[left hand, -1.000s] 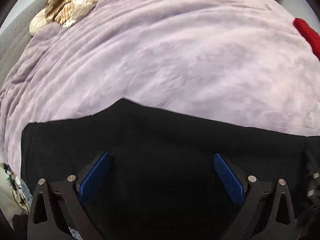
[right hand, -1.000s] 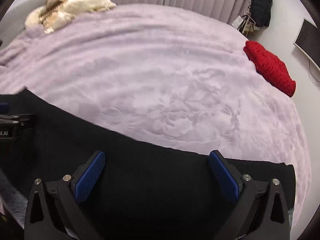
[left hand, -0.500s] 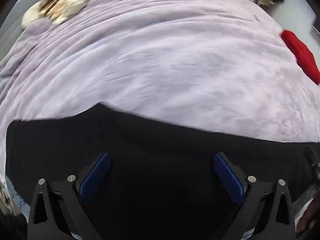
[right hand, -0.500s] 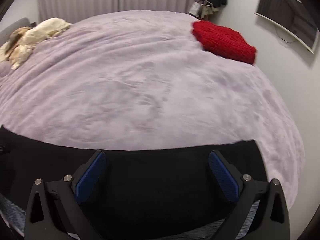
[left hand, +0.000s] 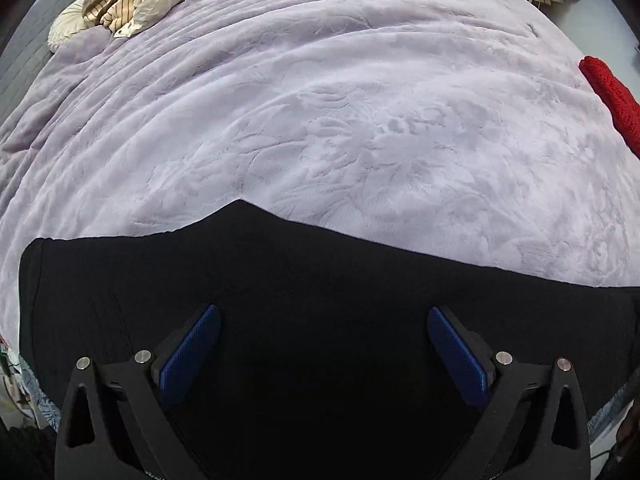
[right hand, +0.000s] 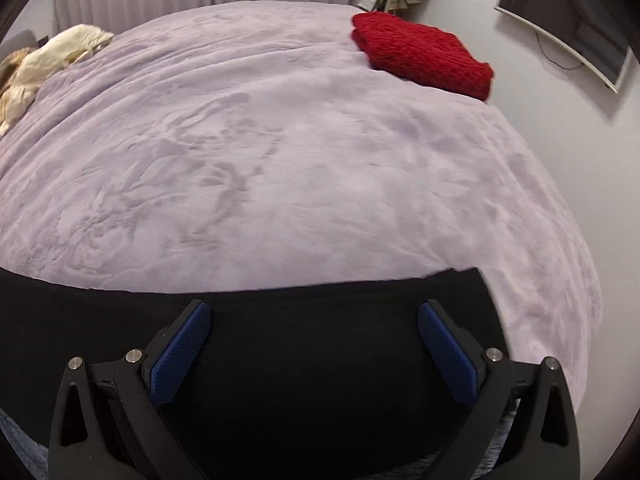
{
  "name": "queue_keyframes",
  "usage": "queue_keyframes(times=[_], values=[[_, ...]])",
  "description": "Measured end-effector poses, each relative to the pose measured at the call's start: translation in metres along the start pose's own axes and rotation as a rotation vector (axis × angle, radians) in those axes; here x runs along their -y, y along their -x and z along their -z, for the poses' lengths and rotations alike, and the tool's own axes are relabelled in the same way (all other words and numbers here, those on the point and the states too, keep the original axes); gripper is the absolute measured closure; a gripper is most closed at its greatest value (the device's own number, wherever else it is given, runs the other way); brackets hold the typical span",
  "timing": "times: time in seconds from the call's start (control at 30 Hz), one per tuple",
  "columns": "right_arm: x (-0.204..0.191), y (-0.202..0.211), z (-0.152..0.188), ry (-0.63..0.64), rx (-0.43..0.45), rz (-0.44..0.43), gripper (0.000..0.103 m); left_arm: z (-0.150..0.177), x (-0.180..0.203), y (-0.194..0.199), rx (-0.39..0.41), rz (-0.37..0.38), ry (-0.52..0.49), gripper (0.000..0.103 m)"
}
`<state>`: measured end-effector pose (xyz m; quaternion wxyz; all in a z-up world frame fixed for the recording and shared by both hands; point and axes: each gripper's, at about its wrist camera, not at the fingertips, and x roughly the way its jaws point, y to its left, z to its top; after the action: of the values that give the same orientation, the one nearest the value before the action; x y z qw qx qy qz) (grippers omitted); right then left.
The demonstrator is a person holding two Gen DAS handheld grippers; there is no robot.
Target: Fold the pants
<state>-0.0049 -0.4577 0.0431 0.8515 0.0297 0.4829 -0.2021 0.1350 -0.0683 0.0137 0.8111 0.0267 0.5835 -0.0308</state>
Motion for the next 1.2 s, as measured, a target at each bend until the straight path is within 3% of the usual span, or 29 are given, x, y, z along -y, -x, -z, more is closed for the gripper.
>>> queue_keyframes(times=[0.07, 0.2, 0.23, 0.3, 0.37, 0.5, 0.6, 0.73, 0.87, 1.0, 1.13, 1.17, 1.2], values=[[0.013, 0.024, 0.015, 0.002, 0.049, -0.035, 0.001, 0.014, 0.002, 0.016, 0.026, 0.037, -0.030, 0.000], [-0.014, 0.070, 0.056, 0.120, 0.114, -0.292, 0.001, 0.058, 0.053, 0.033, 0.032, 0.111, -0.204, 0.000], [-0.025, 0.072, 0.064, 0.158, 0.110, -0.322, 0.001, 0.068, 0.065, 0.033, 0.028, 0.113, -0.243, 0.000], [-0.043, 0.068, 0.081, 0.227, 0.085, -0.319, 0.001, 0.080, 0.077, 0.028, 0.007, 0.126, -0.280, 0.000], [-0.042, 0.059, 0.092, 0.246, 0.068, -0.250, 0.001, 0.084, 0.073, 0.022, 0.024, 0.083, -0.267, 0.000], [0.016, 0.055, 0.094, 0.110, 0.044, -0.222, 0.001, 0.075, 0.044, 0.021, 0.017, 0.066, -0.186, 0.000], [0.054, 0.072, 0.098, 0.070, 0.057, -0.268, 0.001, 0.071, 0.034, 0.029, 0.018, 0.057, -0.144, 0.000], [0.076, 0.092, 0.119, 0.070, 0.072, -0.309, 0.001, 0.077, 0.062, 0.044, 0.040, 0.122, -0.194, 0.000], [0.086, 0.084, 0.130, -0.056, 0.076, -0.471, 0.001, 0.074, 0.102, 0.035, 0.001, 0.208, -0.219, 0.000], [0.079, 0.056, 0.126, -0.166, 0.097, -0.552, 0.002, 0.076, 0.137, 0.018, 0.013, 0.095, -0.249, 0.000], [0.078, 0.038, 0.106, -0.254, 0.161, -0.624, 0.002, 0.063, 0.151, 0.013, 0.012, 0.063, -0.217, 0.000], [0.076, 0.035, 0.099, -0.257, 0.170, -0.633, 0.006, 0.058, 0.156, 0.013, 0.014, 0.063, -0.210, 0.000], [0.071, 0.031, 0.091, -0.249, 0.175, -0.636, 0.019, 0.054, 0.162, 0.013, 0.019, 0.069, -0.209, 0.000]])
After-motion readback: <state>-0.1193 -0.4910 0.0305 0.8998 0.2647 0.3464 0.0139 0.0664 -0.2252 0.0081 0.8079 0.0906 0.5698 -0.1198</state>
